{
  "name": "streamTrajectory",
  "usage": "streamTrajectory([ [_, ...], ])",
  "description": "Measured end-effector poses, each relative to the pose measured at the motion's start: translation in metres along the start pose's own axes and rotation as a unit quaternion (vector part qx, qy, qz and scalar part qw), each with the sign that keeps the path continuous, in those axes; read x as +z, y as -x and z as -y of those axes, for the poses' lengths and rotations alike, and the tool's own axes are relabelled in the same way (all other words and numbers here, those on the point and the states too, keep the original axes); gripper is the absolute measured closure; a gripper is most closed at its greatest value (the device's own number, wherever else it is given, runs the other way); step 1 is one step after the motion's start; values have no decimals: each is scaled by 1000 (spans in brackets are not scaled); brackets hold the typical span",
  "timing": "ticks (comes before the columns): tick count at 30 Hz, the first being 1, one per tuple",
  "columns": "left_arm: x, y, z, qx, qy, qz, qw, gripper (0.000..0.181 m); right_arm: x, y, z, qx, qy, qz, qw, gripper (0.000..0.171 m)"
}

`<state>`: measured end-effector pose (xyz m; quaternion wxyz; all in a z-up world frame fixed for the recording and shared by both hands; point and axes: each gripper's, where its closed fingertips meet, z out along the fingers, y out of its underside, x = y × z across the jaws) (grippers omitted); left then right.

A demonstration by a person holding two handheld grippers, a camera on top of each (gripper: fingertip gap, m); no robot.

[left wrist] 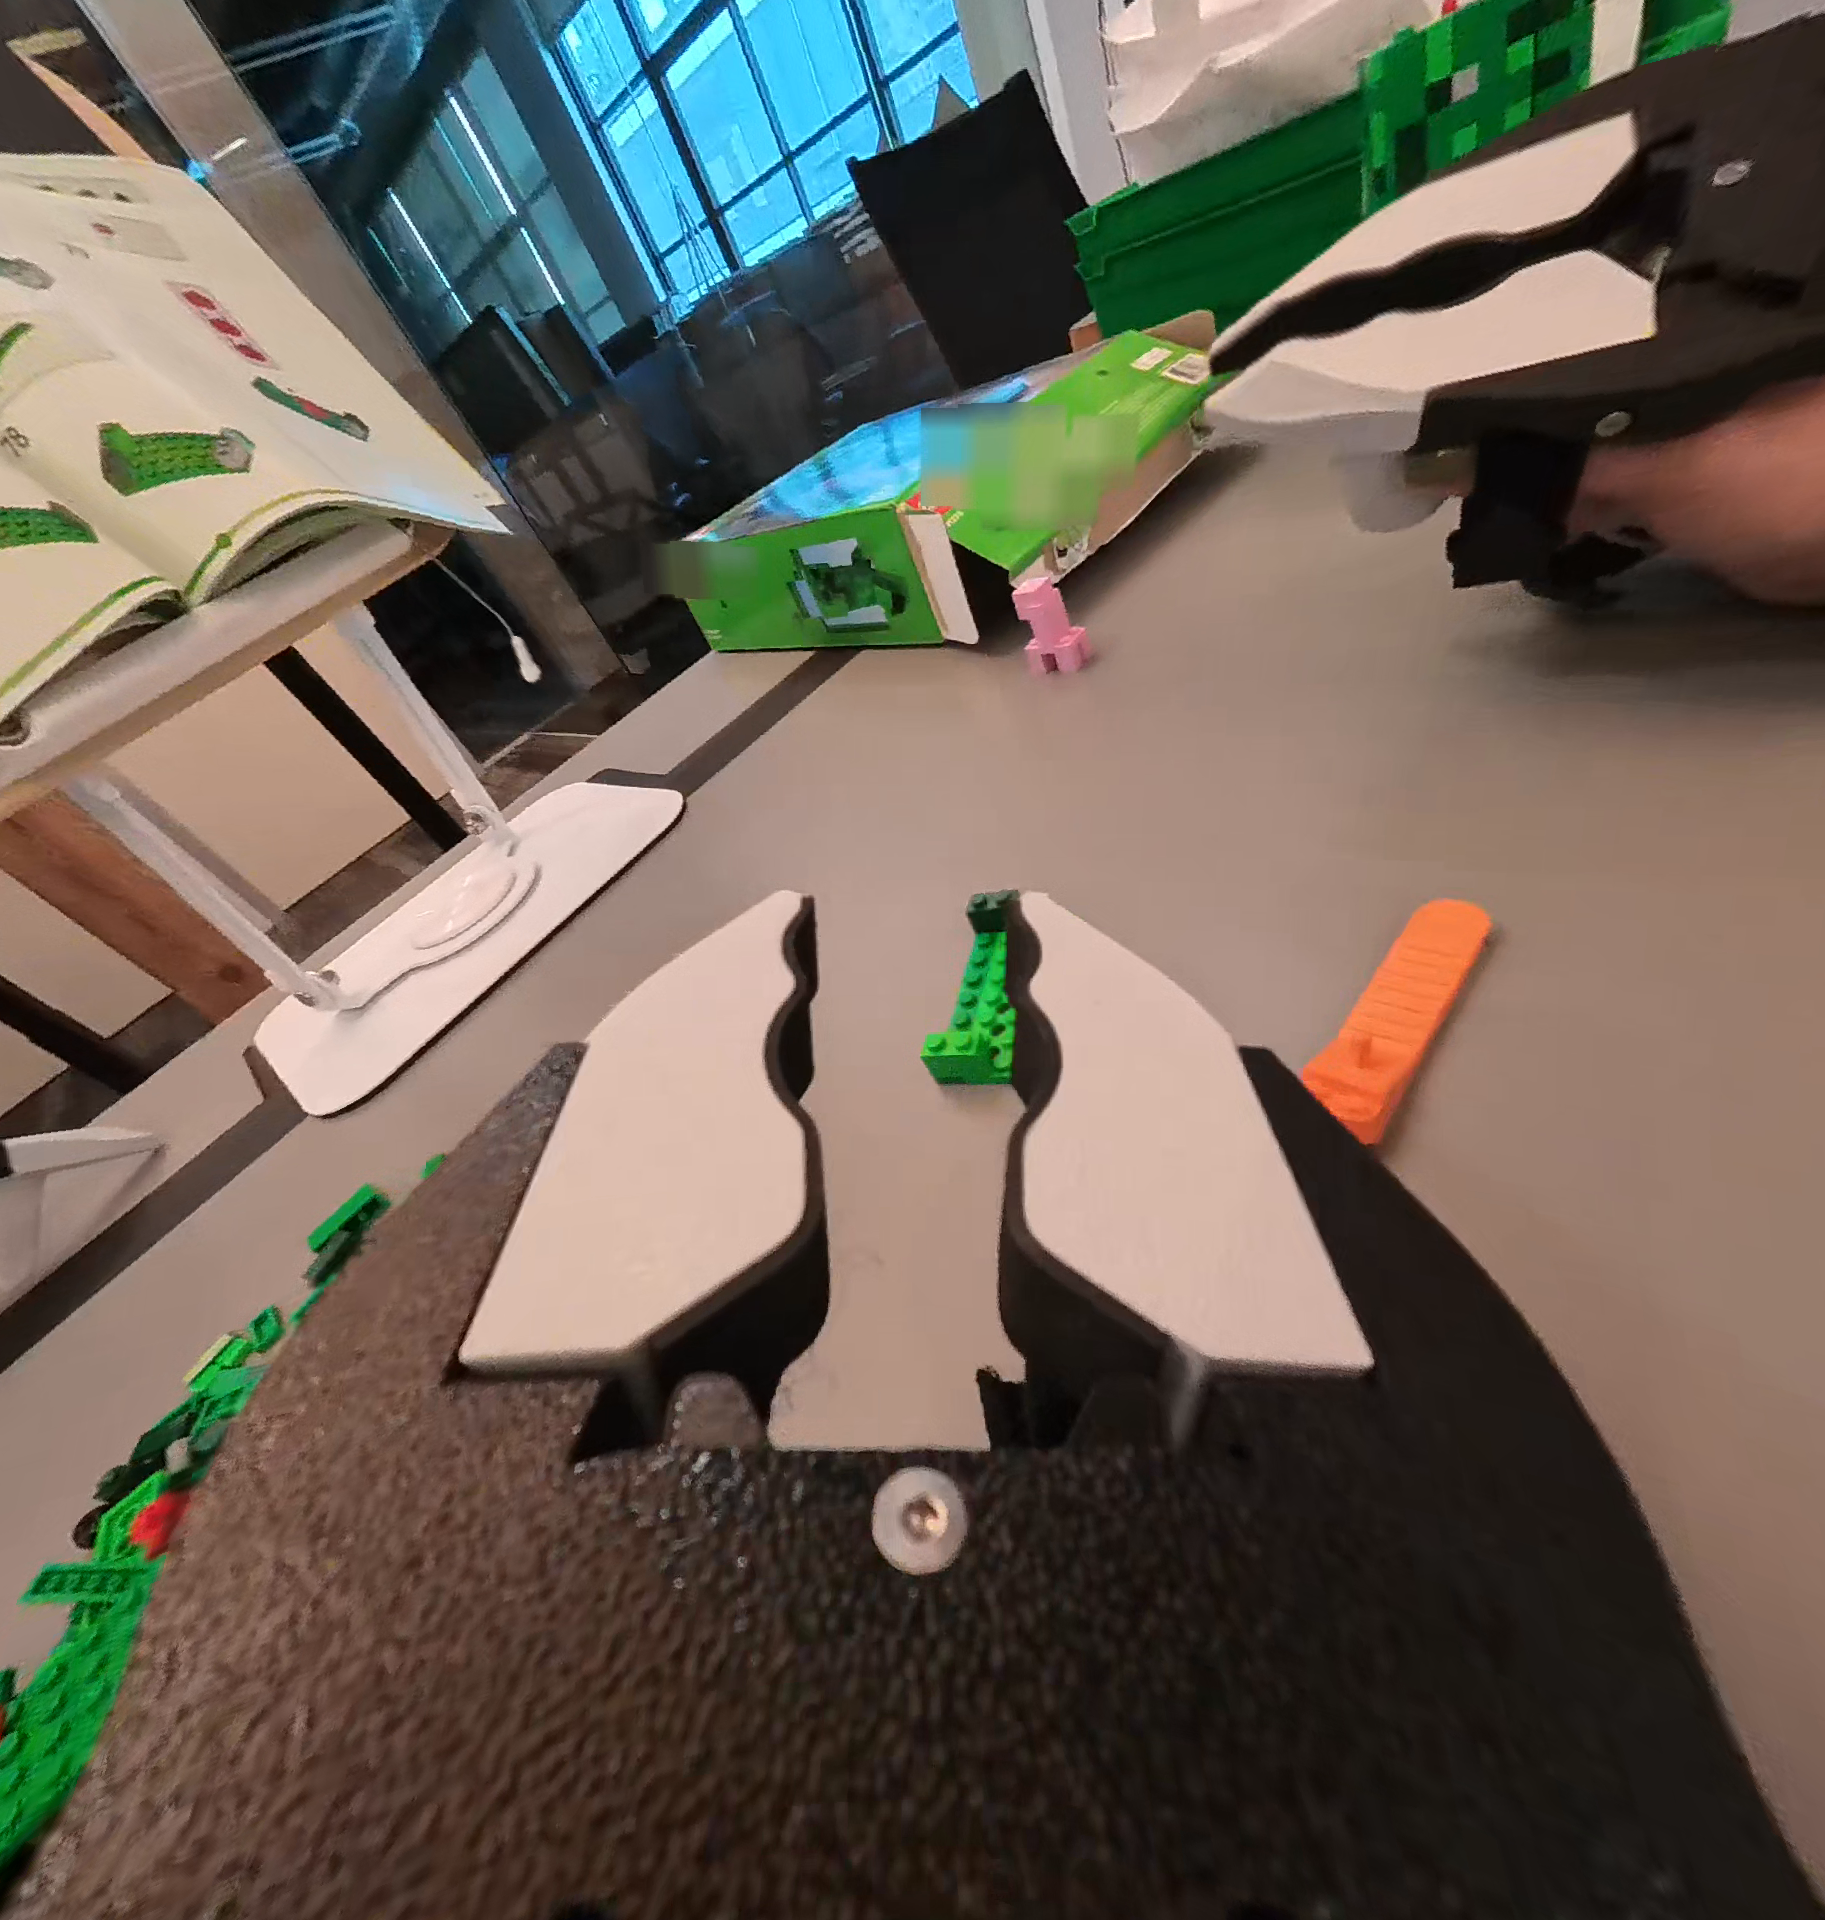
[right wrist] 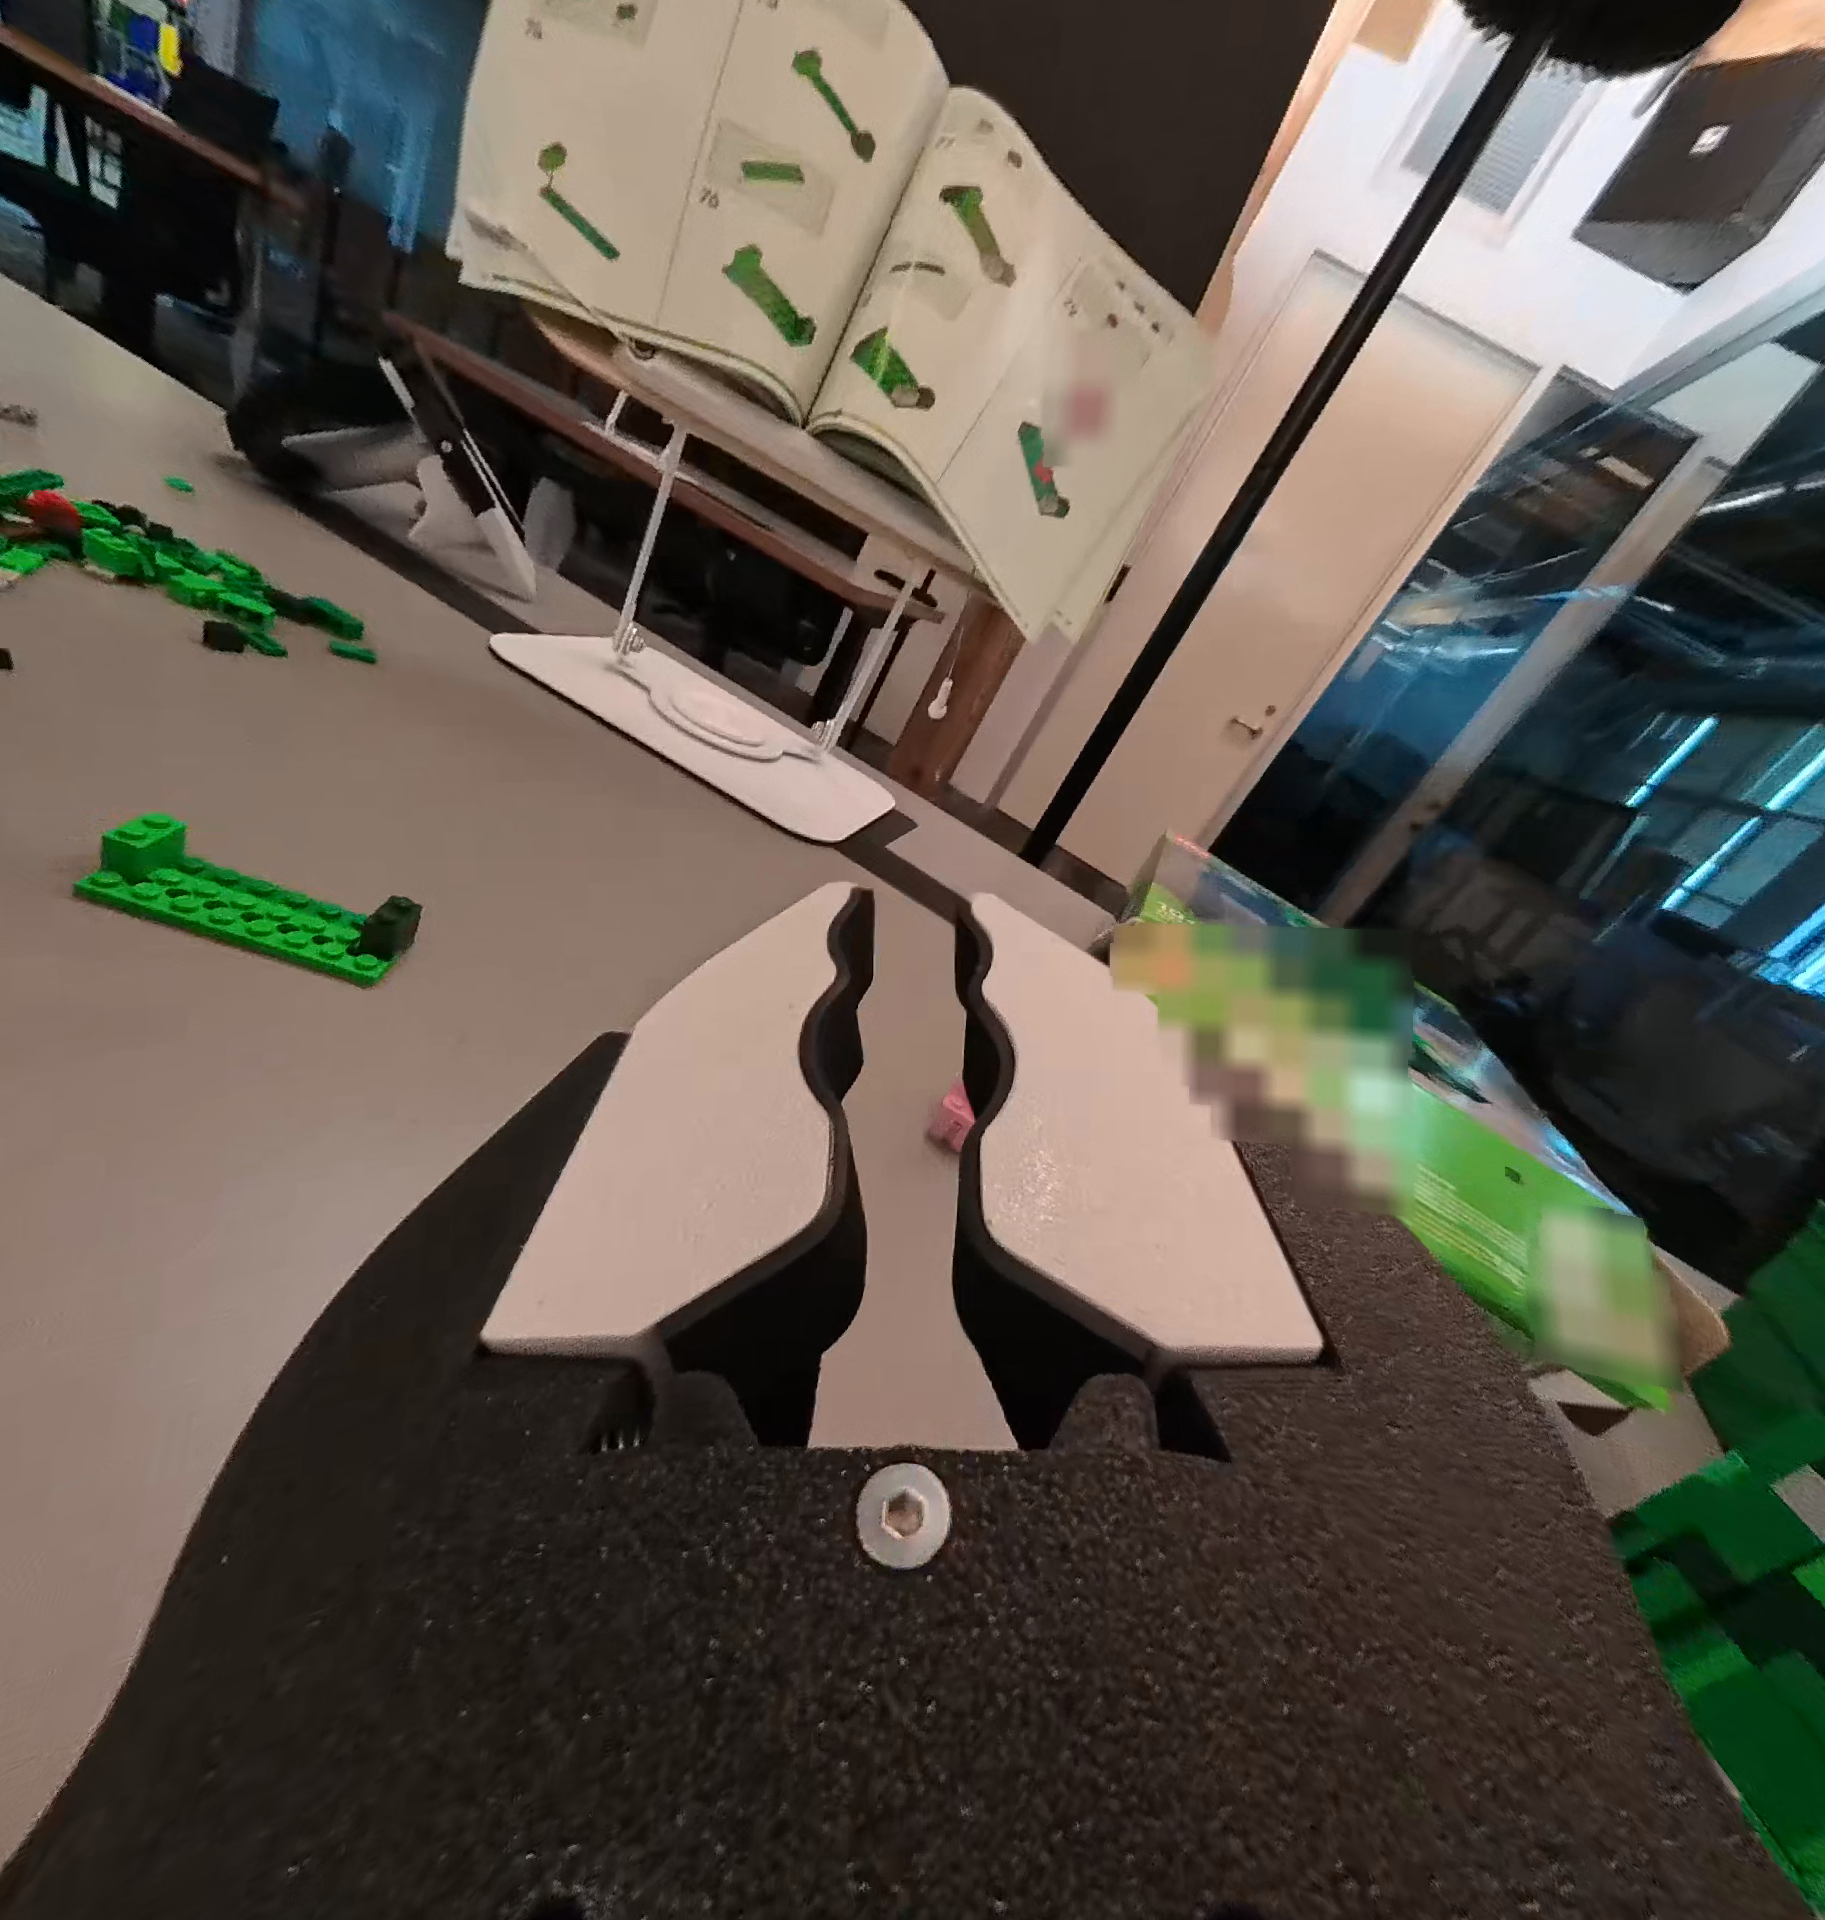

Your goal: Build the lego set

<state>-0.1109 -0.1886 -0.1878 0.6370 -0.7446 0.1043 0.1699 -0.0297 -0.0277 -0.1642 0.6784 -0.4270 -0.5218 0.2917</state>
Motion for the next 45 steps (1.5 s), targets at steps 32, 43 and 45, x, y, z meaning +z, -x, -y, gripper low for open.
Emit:
streamTrajectory([
  [32, 3, 7, -16, -48, 52, -17, 997, 143, -2, 25, 15, 45, -43, 113, 992, 154],
  [43, 30, -7, -51, -83, 202, -59, 974, 140, -2, 45, 15, 50, -83, 239, 966, 154],
  [45, 35, -6, -56, -108, 213, -64, 969, 141, -5, 47, 19, 55, -95, 249, 962, 154],
])
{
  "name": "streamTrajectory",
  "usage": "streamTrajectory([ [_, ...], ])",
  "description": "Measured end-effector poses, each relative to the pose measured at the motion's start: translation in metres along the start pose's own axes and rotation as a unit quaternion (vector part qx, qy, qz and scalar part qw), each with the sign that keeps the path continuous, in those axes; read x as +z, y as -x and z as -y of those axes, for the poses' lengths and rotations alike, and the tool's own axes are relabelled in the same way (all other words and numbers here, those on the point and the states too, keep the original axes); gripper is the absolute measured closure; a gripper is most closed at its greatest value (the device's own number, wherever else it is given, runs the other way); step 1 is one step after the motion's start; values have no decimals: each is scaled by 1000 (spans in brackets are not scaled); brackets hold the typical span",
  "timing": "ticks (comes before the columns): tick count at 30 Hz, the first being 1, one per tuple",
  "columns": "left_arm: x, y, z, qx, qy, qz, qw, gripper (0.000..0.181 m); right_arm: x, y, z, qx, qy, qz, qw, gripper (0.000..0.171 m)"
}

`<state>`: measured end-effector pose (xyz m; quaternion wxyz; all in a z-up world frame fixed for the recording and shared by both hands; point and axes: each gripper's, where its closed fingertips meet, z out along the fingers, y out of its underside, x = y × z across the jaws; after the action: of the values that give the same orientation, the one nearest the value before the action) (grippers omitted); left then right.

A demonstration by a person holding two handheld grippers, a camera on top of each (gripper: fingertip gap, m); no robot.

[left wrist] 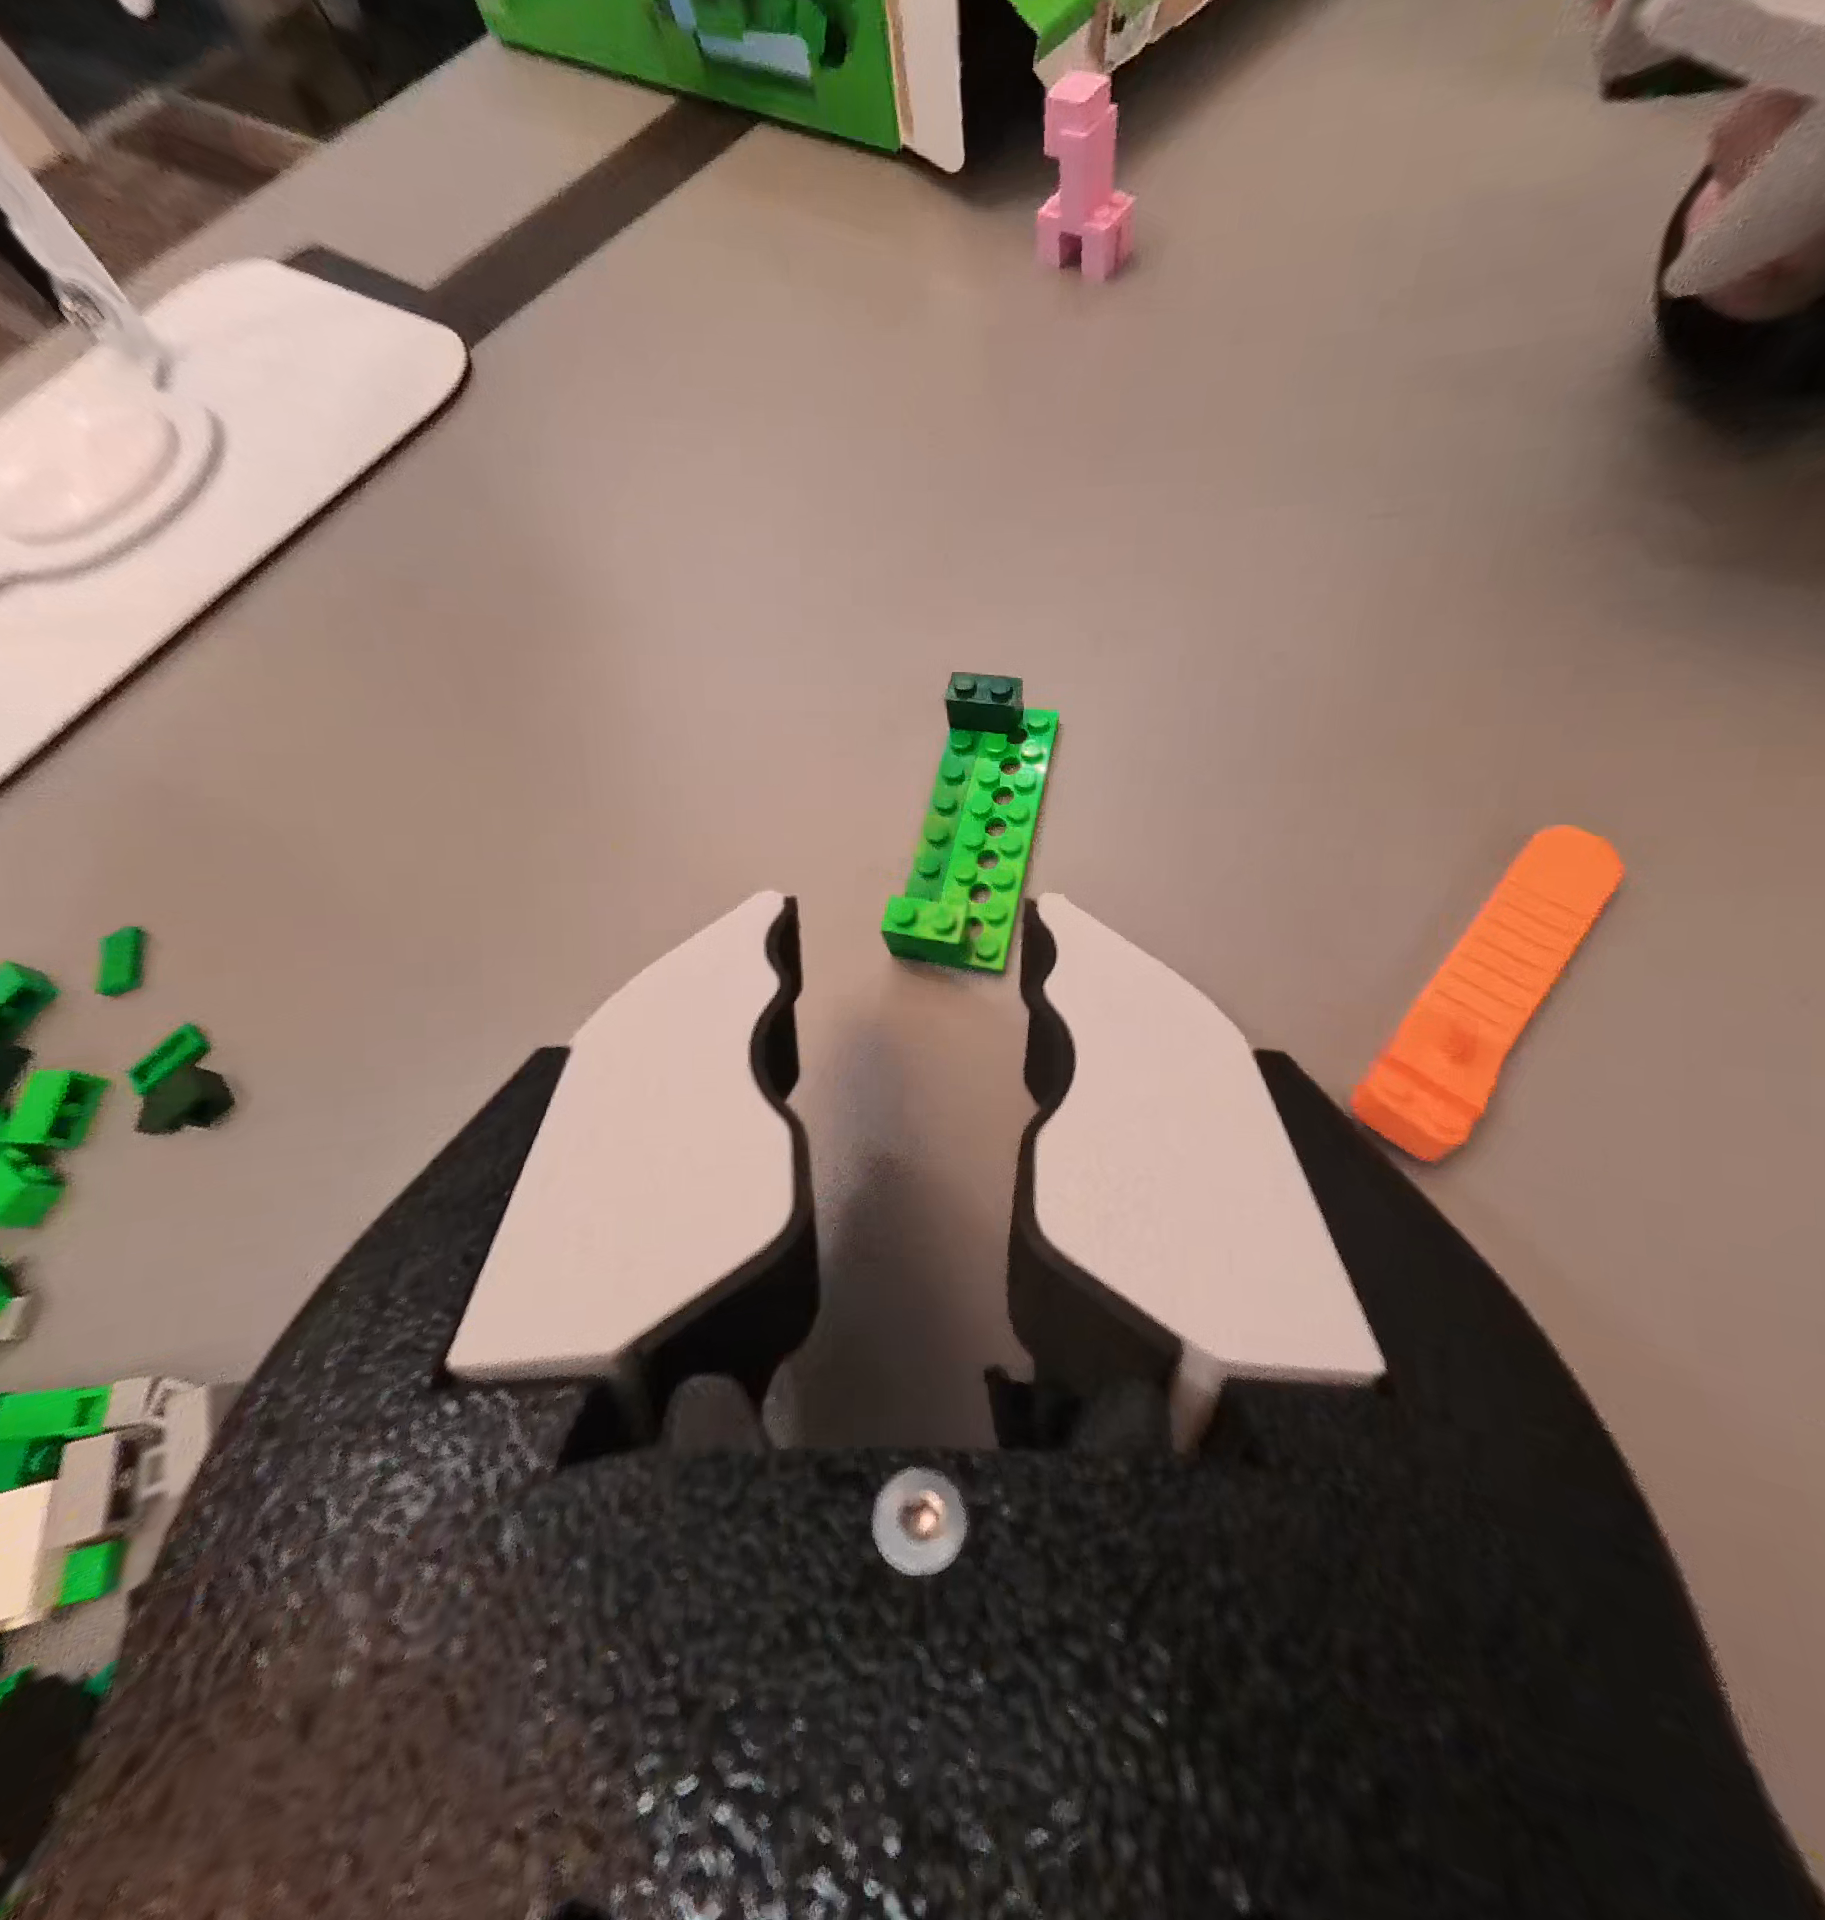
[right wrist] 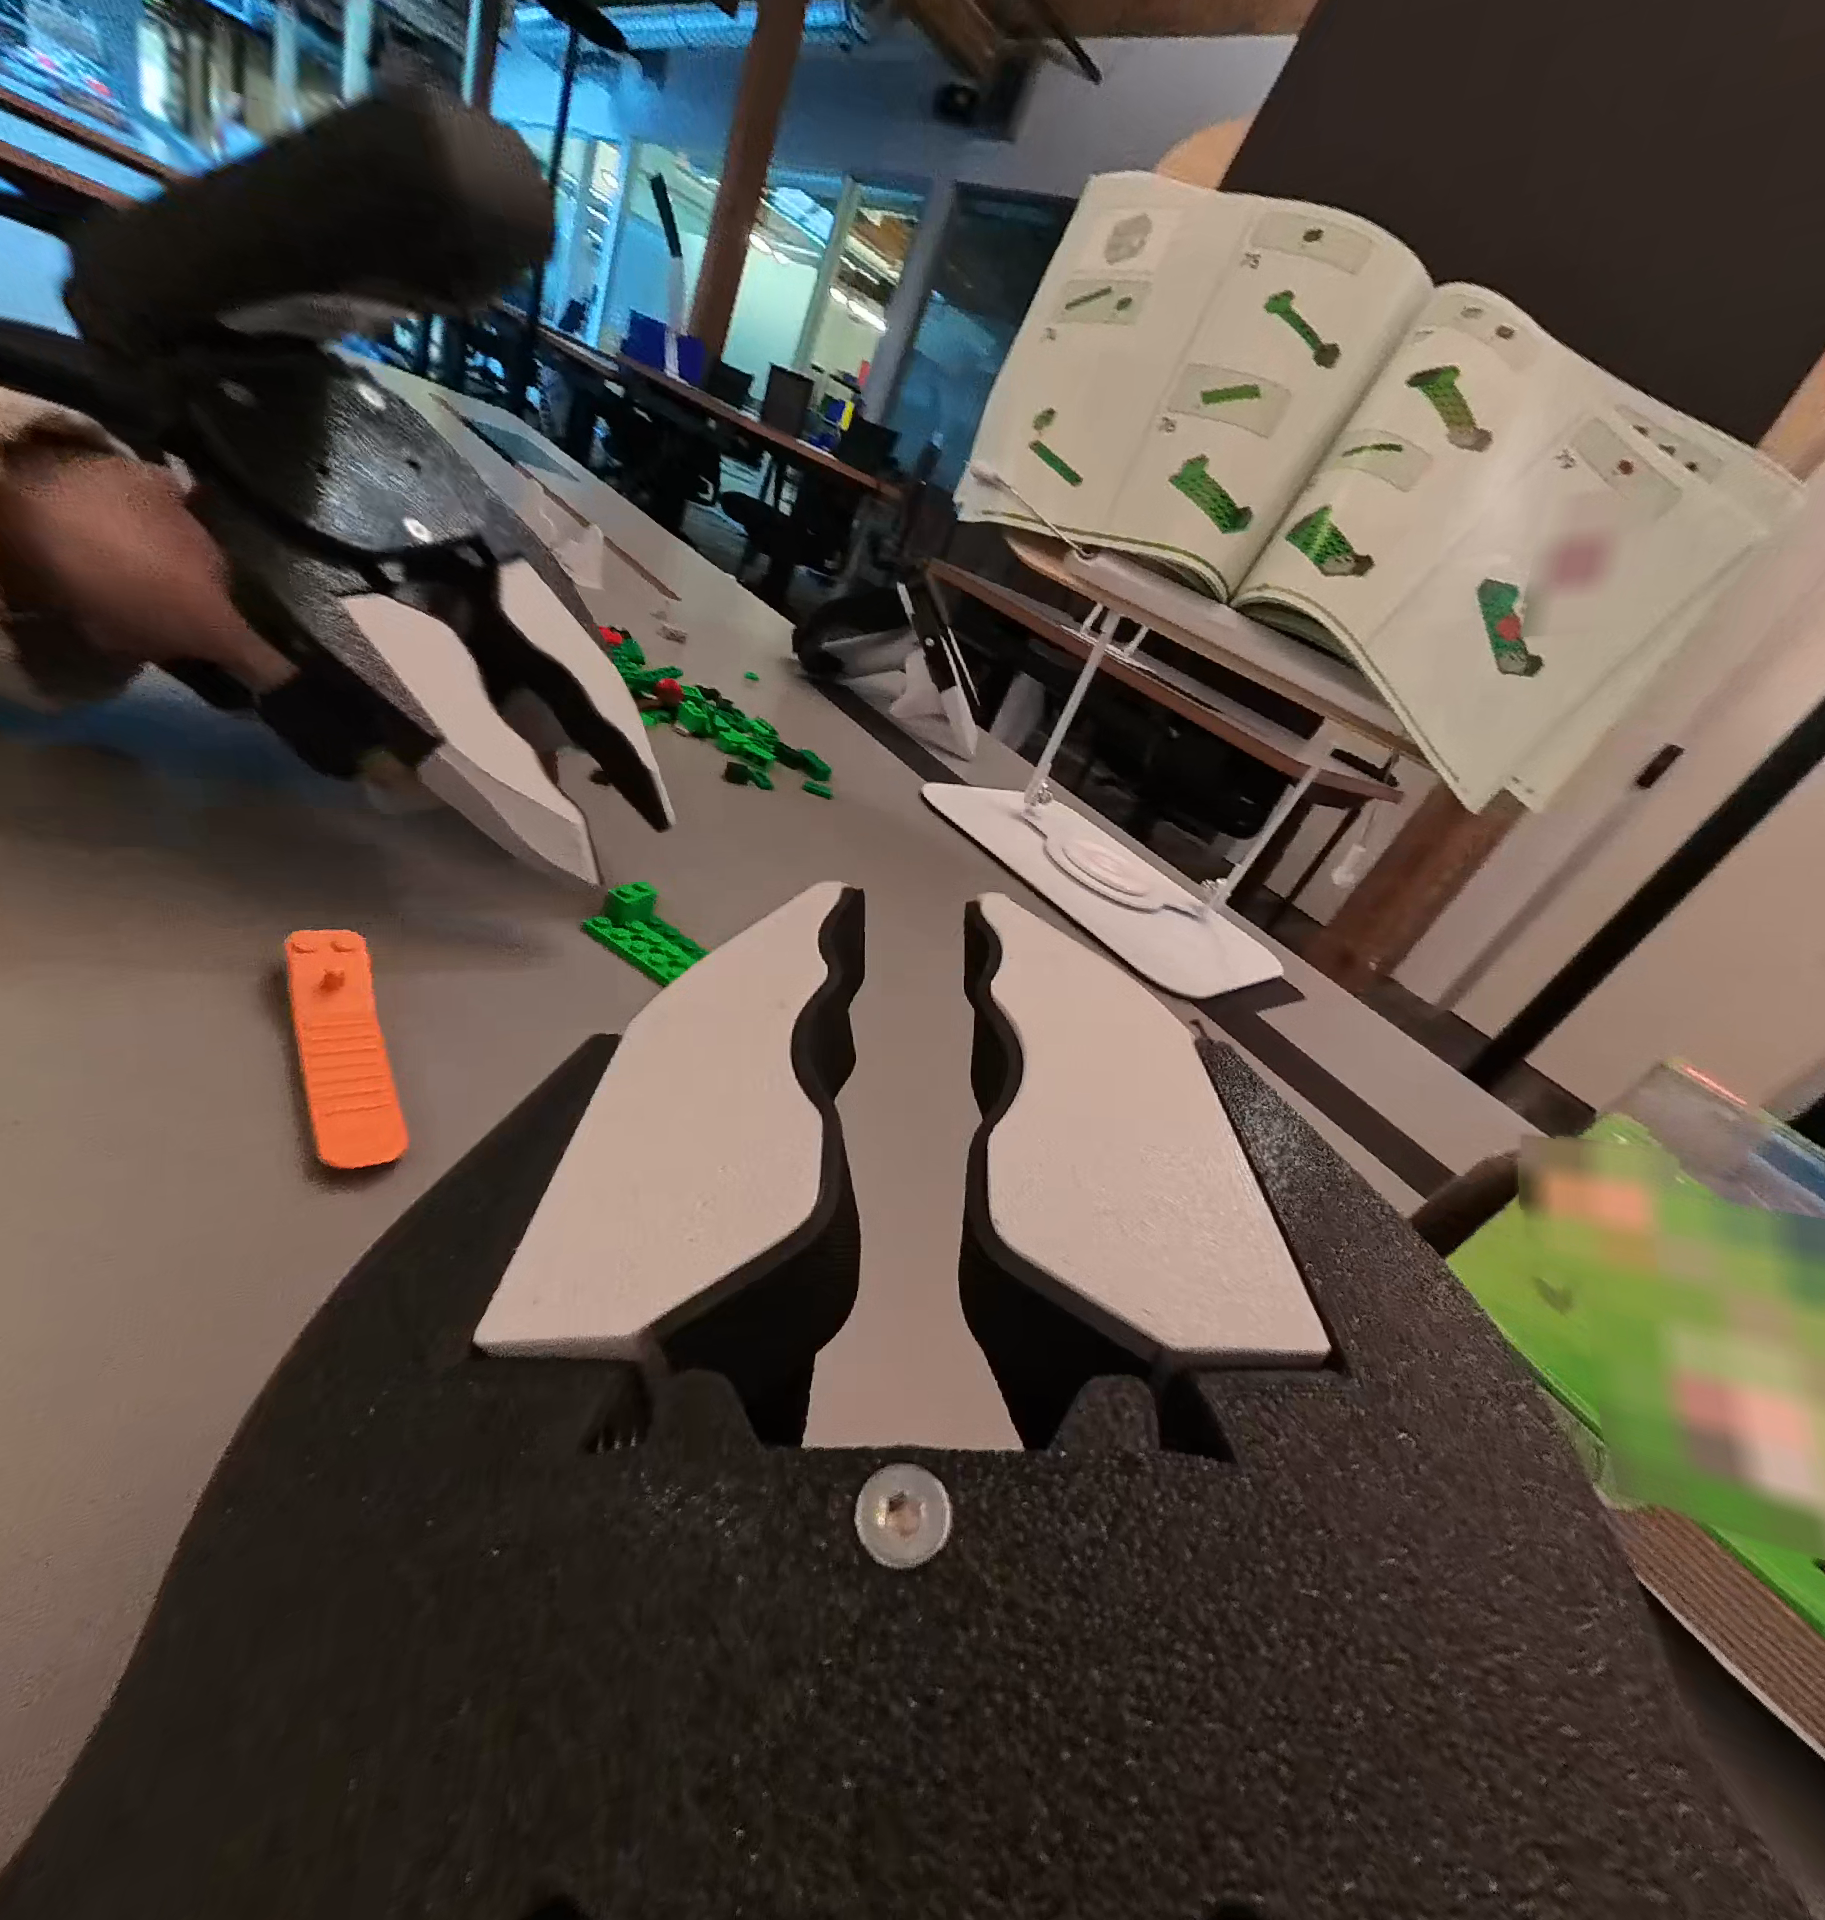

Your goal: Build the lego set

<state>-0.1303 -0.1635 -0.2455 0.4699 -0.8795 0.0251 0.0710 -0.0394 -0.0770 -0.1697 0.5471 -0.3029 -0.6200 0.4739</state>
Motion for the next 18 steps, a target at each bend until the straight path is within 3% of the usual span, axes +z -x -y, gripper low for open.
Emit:
streamTrajectory([
  [18, 14, -3, -8, -49, 53, -51, 996, 154, -9, -24, -1, 56, -11, -51, 997, 154],
])
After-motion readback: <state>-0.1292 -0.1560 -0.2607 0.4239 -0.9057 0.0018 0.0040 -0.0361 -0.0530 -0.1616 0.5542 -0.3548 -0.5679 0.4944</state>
